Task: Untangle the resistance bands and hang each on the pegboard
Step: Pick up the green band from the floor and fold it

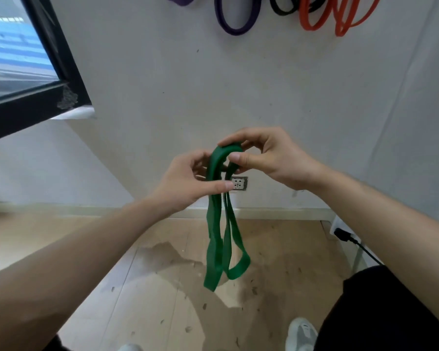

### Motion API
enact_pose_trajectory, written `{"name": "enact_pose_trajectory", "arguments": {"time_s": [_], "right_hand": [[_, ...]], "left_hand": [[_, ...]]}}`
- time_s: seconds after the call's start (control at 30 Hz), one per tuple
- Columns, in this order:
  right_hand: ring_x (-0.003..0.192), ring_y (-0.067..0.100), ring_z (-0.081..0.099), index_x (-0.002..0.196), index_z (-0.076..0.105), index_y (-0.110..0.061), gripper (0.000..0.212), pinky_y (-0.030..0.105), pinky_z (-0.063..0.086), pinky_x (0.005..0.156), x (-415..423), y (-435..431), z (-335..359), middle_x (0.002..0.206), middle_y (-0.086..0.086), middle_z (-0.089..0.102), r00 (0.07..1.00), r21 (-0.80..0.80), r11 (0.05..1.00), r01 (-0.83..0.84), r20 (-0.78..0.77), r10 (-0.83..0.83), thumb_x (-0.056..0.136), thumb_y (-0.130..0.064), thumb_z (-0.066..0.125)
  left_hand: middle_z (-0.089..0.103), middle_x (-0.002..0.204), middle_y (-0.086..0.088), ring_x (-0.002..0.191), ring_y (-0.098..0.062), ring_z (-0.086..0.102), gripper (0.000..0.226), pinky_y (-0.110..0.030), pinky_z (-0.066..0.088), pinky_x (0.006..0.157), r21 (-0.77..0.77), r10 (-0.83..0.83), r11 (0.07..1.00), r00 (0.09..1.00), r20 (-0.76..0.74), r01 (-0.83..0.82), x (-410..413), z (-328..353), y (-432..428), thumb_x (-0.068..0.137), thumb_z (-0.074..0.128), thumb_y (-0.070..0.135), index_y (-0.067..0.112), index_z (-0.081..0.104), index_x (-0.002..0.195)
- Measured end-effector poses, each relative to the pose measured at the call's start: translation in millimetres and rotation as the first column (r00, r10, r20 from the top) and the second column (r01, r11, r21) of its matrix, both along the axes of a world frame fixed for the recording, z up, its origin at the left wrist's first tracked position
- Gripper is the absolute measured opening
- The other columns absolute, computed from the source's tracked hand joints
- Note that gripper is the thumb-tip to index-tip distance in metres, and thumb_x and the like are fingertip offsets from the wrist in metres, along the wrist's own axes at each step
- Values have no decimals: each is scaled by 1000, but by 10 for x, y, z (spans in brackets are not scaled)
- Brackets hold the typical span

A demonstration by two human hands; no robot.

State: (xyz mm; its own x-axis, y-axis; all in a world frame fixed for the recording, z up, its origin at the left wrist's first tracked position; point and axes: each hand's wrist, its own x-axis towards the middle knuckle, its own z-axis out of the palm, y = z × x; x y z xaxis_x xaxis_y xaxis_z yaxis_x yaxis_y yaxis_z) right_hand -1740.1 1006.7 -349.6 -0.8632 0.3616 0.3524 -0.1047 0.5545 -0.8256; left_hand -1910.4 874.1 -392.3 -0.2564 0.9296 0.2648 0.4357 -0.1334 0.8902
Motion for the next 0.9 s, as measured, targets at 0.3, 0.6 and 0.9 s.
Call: {"name": "enact_pose_trajectory", "arguments": {"time_s": [0.3, 0.6, 0.9], "right_hand": [[98, 32, 68, 114, 69, -13, 25, 36, 60, 80, 149, 50, 51, 110, 24, 70, 989, -226, 973, -48, -145, 15, 89, -12, 68], [92, 32, 65, 114, 68, -10, 27, 34, 59, 75, 275, 125, 145, 101, 16, 71, 973, -335, 941, -44, -227, -35, 87, -12, 66], [92, 17, 58, 108, 75, -27, 21, 42, 56, 71, 299, 152, 226, 106, -6, 71, 977, -59, 993, 98, -184, -107, 91, -17, 70]], "left_hand": [[72, 110, 9, 103, 1, 68, 45, -18, 54, 90, -121, -60, 991, 998, -18, 58, 217, -303, 139, 77, 87, 22, 23, 63, 115], [78, 97, -11, 90, -24, 76, 43, -45, 62, 84, -160, -33, 986, 998, 47, 40, 275, -342, 216, 74, 89, 36, 9, 74, 104], [77, 104, -3, 97, -14, 73, 64, -32, 60, 87, -248, -76, 968, 989, -124, 44, 75, -171, 192, 65, 87, 51, 10, 73, 112]]}}
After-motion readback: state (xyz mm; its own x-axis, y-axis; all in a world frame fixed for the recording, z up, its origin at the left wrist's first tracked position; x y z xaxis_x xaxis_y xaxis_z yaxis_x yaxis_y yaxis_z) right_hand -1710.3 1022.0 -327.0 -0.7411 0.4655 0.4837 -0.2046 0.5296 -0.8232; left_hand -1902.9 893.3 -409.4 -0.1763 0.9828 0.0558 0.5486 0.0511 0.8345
